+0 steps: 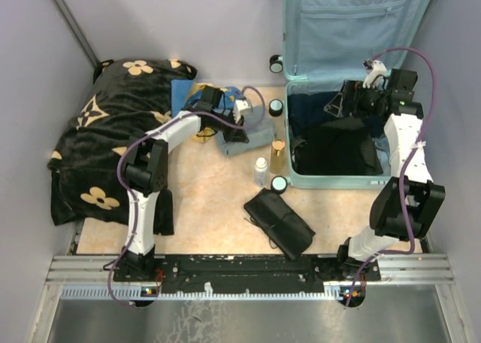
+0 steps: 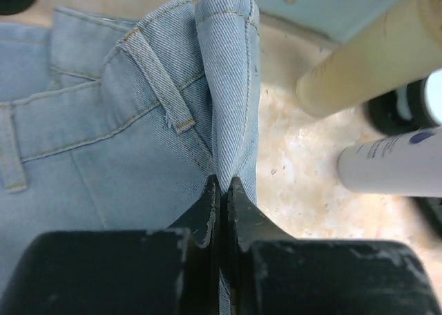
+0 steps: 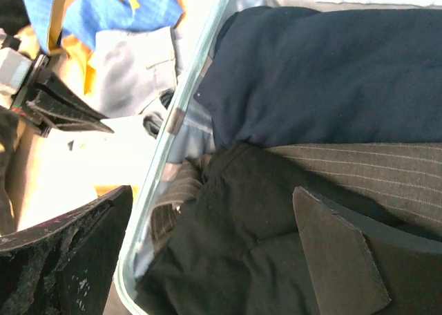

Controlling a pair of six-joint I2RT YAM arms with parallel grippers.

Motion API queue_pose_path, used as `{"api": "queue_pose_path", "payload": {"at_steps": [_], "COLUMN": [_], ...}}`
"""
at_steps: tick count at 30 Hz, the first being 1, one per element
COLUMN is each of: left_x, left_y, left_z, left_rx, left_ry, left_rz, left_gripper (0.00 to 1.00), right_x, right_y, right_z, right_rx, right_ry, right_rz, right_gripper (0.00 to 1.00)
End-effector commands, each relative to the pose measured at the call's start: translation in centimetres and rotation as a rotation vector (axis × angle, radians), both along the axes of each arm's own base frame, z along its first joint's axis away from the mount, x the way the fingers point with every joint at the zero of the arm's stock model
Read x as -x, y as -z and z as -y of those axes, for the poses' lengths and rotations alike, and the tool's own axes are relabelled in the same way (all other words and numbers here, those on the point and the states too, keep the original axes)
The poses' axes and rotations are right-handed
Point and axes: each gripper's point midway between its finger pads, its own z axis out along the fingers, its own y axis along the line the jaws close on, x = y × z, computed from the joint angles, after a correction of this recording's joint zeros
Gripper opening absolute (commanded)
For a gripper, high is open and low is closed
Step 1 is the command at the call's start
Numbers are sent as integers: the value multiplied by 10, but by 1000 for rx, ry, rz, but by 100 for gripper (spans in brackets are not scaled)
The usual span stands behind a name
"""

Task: Pack the luggage

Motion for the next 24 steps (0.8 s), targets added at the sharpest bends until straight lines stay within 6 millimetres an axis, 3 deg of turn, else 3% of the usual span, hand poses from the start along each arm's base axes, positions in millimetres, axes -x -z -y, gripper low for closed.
{"api": "queue_pose_path", "payload": {"at_steps": [1,6,11,15,18,19,24], "left_x": [-7,-30,-61,-76,-78,-78,-78], "left_y": [-58,-105,-150,-176,-196,-201,-209], "left_z": [10,5,13,30,50,56,98], "left_rx": [192,348,469,548,597,610,653], "left_ry": [-99,-198,-255,-281,-263,-259,-226], "left_rz": [-188,-261,-207,-192,-138,-120,-11], "left_gripper": [0,0,0,0,0,0,0], "right_x": [-19,-24,-33,-41,-43,-49,-50], "right_y": [-27,-35,-36,-29,-32,-22,-16], "right_z": [2,-16,-35,-40,-41,-41,-41], "right_rx": [-93,-121,-217,-275,-300,-305,-324], "right_ry": [189,257,301,329,347,357,371], "right_rz": [3,-29,-73,-144,-170,-199,-226], "right_gripper": [99,99,99,98,98,98,98]}}
